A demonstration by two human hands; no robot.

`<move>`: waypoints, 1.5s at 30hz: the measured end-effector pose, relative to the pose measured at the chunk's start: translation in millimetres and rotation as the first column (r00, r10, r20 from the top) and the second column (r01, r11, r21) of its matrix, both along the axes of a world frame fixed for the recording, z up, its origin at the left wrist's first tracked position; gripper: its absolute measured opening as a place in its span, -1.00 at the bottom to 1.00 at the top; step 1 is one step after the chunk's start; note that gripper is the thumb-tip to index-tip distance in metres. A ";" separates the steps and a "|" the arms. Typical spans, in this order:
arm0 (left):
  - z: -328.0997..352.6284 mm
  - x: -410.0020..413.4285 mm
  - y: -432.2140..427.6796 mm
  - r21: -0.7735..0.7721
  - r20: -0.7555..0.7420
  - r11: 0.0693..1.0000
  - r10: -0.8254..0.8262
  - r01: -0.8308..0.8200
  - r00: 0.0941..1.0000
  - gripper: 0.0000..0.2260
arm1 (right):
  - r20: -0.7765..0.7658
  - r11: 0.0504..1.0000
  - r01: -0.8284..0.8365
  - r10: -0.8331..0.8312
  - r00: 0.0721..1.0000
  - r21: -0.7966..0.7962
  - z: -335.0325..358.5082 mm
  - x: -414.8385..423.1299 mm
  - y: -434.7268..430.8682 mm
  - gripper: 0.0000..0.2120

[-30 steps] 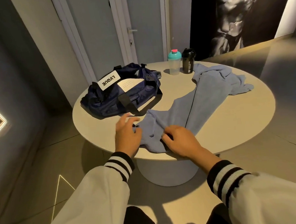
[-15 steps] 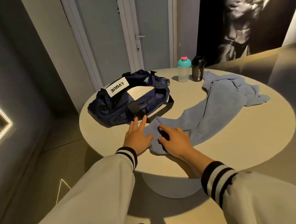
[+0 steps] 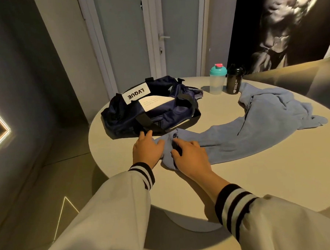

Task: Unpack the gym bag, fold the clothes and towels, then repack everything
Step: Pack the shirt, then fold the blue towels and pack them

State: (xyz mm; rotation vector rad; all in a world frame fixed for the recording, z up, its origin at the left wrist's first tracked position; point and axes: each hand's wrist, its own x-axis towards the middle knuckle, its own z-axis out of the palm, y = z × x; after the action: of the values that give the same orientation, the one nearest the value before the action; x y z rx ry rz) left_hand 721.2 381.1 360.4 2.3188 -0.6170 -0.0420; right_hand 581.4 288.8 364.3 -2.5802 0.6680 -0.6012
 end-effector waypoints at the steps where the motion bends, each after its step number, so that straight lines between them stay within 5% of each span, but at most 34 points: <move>1: -0.6 -3.8 3.8 -0.047 0.010 0.999 -0.009 0.009 1.000 -0.46 | 0.011 1.000 -0.001 0.001 1.000 0.000 -0.4 0.5 0.4 -0.67; 7: -2.0 -47.5 18.9 -0.094 0.105 0.991 -0.087 0.097 0.991 -0.88 | 0.076 1.000 -0.007 0.005 0.997 0.020 -13.7 -13.5 3.2 -0.80; 11: -0.8 -74.5 25.2 -0.090 0.140 0.982 -0.151 0.165 0.979 -0.93 | 0.055 0.999 -0.011 0.010 0.998 0.032 -7.7 -24.2 4.4 -0.81; 14: -4.4 -92.6 30.7 -0.014 0.103 0.985 -0.170 0.172 0.980 -0.84 | 0.016 0.999 0.009 -0.008 1.000 -0.044 -8.0 -44.2 8.3 -0.75; 22: -10.9 -143.6 14.6 -0.115 -0.019 0.958 -0.266 0.262 0.964 -0.74 | -0.048 0.988 0.054 -0.062 0.997 -0.143 -6.6 -112.8 -8.1 -0.50; 31: 5.3 -112.7 43.9 -0.289 -0.206 0.946 0.090 -0.148 0.974 -0.47 | -0.040 0.989 0.020 -0.026 0.999 -0.150 -14.7 -134.0 -9.5 -0.65; 35: 5.8 -127.8 46.5 -0.148 -0.071 0.980 -0.146 0.135 0.987 -0.74 | -0.041 0.987 -0.049 0.043 0.998 -0.156 -11.7 -132.9 -7.6 -0.65; 38: 3.8 -130.8 45.7 -0.052 0.058 0.985 -0.161 0.164 0.985 -0.88 | -0.001 0.983 -0.108 0.109 0.994 -0.148 -11.8 -135.4 -4.5 -0.68; 42: 9.1 -135.1 52.7 -0.212 0.027 0.965 -0.150 0.153 0.988 -0.76 | -0.025 0.966 -0.188 0.186 0.982 -0.175 -12.7 -134.9 -3.0 -0.60; 45: 15.3 -117.6 62.8 -0.387 -0.133 0.913 0.082 -0.128 0.988 -0.73 | -0.051 0.954 -0.235 0.230 0.972 -0.186 -13.1 -134.1 -0.1 -0.56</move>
State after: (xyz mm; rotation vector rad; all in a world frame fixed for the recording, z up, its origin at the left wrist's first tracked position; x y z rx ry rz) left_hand 603.5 443.9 375.7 1.9374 -0.3981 0.0010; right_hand 447.4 288.6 351.2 -2.7959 0.3191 -0.5766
